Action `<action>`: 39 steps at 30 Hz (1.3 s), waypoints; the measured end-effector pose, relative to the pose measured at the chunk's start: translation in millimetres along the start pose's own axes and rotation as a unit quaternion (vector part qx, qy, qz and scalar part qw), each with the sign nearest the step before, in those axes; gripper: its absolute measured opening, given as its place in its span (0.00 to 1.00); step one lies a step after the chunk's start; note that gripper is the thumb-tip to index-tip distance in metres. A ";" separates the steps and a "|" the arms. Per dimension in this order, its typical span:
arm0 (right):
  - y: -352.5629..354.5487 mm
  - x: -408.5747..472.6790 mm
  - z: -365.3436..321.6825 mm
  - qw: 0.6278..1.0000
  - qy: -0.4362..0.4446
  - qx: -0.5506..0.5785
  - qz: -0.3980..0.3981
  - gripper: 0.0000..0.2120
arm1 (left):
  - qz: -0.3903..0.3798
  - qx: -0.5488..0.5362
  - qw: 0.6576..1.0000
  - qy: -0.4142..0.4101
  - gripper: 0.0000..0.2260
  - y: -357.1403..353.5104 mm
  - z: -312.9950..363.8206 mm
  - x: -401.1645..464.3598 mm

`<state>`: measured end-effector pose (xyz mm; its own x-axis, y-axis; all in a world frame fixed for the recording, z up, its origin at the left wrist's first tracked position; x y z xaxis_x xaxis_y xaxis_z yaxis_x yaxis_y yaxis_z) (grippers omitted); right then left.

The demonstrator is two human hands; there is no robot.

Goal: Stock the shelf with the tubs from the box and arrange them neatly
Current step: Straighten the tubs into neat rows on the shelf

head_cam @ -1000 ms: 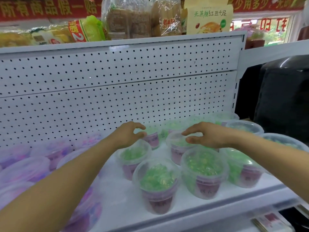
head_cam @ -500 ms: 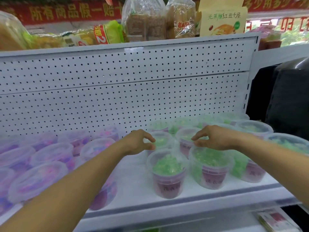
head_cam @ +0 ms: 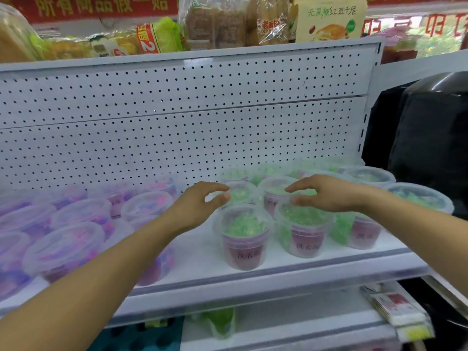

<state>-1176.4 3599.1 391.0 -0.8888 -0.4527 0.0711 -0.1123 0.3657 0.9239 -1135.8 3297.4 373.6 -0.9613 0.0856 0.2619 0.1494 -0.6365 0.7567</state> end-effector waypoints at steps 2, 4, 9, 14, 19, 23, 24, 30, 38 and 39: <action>3.7 -14.0 1.1 1.000 0.011 0.015 -0.011 0.26 | -0.010 -0.010 1.000 -0.005 0.20 0.2 6.8 -23.0; 4.1 -26.1 2.3 0.999 0.008 0.009 -0.036 0.29 | -0.037 0.010 0.999 -0.002 0.25 -4.6 14.0 -41.0; -7.5 -40.5 4.8 0.998 0.028 -0.030 -0.041 0.32 | -0.028 0.060 0.998 0.024 0.30 -24.8 28.6 -50.6; -15.3 -43.4 5.6 0.998 0.047 -0.044 -0.029 0.31 | -0.049 0.028 0.997 0.052 0.28 -26.3 30.2 -48.8; -18.5 -50.2 12.9 0.997 0.067 -0.034 -0.021 0.33 | -0.060 0.012 0.996 0.067 0.29 -26.3 32.2 -49.3; -6.5 -70.3 35.6 0.997 0.074 -0.006 0.015 0.38 | -0.059 0.021 0.997 0.055 0.27 -28.8 31.6 -50.7; -0.4 -76.8 44.9 0.998 0.061 0.008 0.026 0.39 | -0.056 0.022 0.997 0.054 0.31 -29.4 31.7 -50.7; 14.9 -99.0 95.2 0.993 -0.051 -0.106 0.020 0.40 | -0.070 0.005 0.993 0.091 0.57 -37.2 33.1 -40.5; 6.2 -92.0 107.3 0.994 -0.042 -0.071 0.072 0.24 | -0.071 0.002 0.992 0.108 0.58 -43.7 26.0 -28.2; 6.5 -92.9 107.7 0.995 -0.036 -0.058 0.069 0.25 | -0.070 -0.001 0.992 0.106 0.58 -44.5 25.2 -27.8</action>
<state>-1142.4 3731.1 349.9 -0.9226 -0.3432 0.1762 0.0605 0.3224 0.9447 -1110.0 3342.7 347.7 -0.9997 0.0101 0.0222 0.0109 -0.6316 0.7752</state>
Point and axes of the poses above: each hand's wrist, its own x-axis towards the middle knuckle, its own y-axis out of the back of the hand, z = x × y, the point moved 1 cm from there along x, towards the middle knuckle, and after that the axes turned 3 degrees about y, right-handed, at the moved point
